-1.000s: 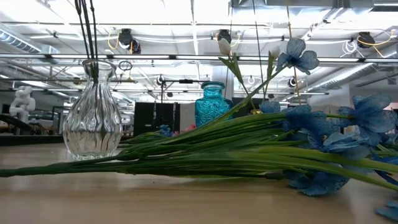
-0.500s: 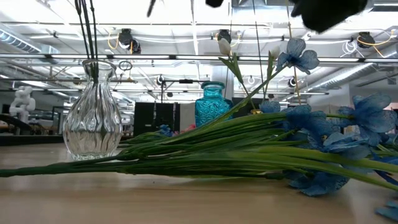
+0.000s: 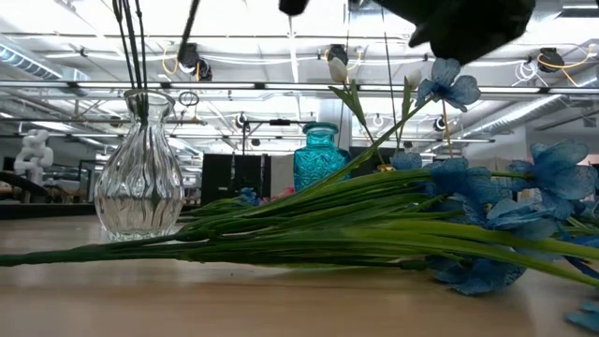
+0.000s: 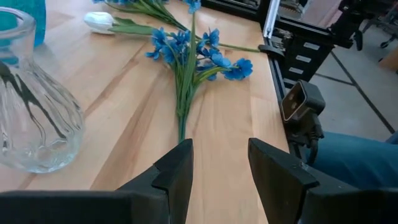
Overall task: Sort flowers into vase by color
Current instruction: Put the bottom pink flowers into the transparent vase
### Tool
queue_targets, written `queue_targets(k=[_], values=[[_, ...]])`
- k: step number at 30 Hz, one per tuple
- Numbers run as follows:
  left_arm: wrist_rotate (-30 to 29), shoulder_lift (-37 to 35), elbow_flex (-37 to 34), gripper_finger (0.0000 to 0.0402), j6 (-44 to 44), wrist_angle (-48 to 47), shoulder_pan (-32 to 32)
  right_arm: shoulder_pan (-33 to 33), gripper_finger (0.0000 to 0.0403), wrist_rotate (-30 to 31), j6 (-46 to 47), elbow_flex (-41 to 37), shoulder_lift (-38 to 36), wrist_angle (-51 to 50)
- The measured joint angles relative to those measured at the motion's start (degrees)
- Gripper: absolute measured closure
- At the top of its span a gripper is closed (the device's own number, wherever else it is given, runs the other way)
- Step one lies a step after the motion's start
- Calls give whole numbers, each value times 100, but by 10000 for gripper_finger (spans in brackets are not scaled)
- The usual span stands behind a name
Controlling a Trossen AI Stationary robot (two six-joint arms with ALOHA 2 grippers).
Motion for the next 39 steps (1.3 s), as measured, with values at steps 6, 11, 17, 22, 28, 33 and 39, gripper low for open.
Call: queue_targets(k=[6,11,17,22,28,33,39], values=[[-53,0,0,243,-2,-2,0,38,402,-33,-477,313,-2,-371],[-129,0,0,243,57,-9,2,27,402,-186,-585,434,-2,-895],[-179,0,-2,243,142,-9,2,-12,402,-299,-672,571,-2,-1180],[-242,0,-2,243,149,-13,2,-120,403,-323,-934,934,-2,-1292],[-244,0,-2,243,152,-22,2,-140,403,-504,-1048,1517,-13,-2576],[-244,0,-2,243,161,-24,2,-128,403,-469,-798,1528,33,-2851],[-244,0,-4,243,155,-57,2,-88,403,-329,-689,1382,206,-2676]])
